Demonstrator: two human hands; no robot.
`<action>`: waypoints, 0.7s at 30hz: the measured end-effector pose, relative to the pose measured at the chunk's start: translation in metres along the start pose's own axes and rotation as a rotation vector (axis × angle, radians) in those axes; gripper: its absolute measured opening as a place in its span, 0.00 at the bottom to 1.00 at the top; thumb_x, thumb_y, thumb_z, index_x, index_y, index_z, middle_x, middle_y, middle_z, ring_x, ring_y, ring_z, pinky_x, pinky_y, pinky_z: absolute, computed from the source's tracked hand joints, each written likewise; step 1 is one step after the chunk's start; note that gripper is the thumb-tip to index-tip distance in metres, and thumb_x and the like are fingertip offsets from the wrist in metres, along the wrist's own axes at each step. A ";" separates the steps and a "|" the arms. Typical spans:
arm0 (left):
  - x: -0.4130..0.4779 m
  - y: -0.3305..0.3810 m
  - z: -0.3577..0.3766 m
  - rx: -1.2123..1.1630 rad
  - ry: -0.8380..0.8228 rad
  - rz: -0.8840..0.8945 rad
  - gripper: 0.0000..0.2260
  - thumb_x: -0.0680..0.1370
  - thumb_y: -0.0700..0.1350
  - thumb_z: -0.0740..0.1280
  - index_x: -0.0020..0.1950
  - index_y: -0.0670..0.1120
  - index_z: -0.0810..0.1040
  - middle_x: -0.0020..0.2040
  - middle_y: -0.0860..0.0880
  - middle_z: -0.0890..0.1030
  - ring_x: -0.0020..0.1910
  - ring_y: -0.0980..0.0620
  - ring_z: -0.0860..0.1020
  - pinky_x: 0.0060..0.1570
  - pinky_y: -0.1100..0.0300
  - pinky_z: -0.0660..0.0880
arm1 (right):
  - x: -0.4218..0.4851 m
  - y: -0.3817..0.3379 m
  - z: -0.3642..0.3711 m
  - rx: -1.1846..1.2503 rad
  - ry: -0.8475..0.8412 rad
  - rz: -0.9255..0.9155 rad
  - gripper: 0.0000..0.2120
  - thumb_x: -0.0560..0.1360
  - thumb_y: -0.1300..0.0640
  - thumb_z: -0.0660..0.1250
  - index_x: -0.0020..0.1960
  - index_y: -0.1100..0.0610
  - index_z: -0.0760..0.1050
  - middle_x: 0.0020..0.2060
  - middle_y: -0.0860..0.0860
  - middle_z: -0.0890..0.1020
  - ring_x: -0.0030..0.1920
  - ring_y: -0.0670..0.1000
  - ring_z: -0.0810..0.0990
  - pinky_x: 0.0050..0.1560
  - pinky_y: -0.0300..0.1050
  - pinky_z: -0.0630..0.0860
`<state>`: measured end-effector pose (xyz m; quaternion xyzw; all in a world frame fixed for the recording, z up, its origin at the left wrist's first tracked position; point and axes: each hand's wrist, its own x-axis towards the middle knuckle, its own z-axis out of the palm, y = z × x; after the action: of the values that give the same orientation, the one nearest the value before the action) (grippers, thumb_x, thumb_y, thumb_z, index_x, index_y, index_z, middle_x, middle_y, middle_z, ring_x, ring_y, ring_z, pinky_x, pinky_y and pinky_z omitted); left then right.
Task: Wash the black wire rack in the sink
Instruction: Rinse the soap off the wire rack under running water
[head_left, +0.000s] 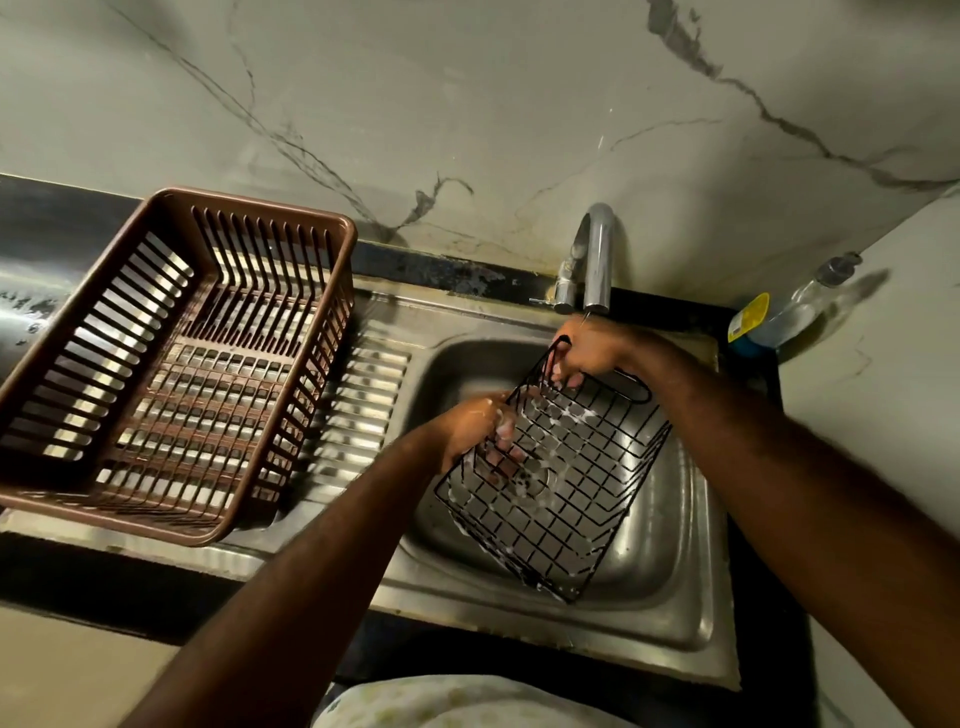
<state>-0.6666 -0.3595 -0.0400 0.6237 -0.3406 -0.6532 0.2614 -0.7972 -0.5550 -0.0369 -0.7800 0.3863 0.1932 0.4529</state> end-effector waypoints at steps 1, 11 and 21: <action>0.001 0.001 0.003 0.026 -0.004 -0.007 0.15 0.81 0.34 0.53 0.62 0.46 0.73 0.50 0.40 0.76 0.56 0.36 0.81 0.44 0.55 0.81 | 0.001 -0.006 -0.001 -0.074 0.018 0.003 0.12 0.77 0.72 0.63 0.51 0.62 0.83 0.44 0.57 0.85 0.42 0.53 0.85 0.45 0.53 0.84; 0.006 0.001 -0.005 -0.037 0.131 -0.057 0.13 0.75 0.35 0.59 0.58 0.44 0.75 0.61 0.28 0.77 0.59 0.33 0.78 0.60 0.43 0.74 | -0.014 0.025 -0.015 0.499 -0.135 -0.072 0.20 0.76 0.71 0.60 0.64 0.59 0.78 0.57 0.53 0.85 0.60 0.50 0.82 0.56 0.43 0.78; 0.018 0.011 0.013 -0.250 0.301 -0.157 0.12 0.83 0.32 0.57 0.49 0.44 0.77 0.36 0.45 0.74 0.26 0.54 0.77 0.24 0.63 0.75 | -0.009 0.027 -0.014 0.117 -0.021 0.105 0.08 0.80 0.65 0.64 0.56 0.59 0.80 0.53 0.59 0.84 0.49 0.52 0.82 0.45 0.44 0.78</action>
<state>-0.6822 -0.3788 -0.0432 0.7015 -0.1644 -0.6082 0.3331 -0.8250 -0.5709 -0.0392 -0.7289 0.4323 0.2019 0.4909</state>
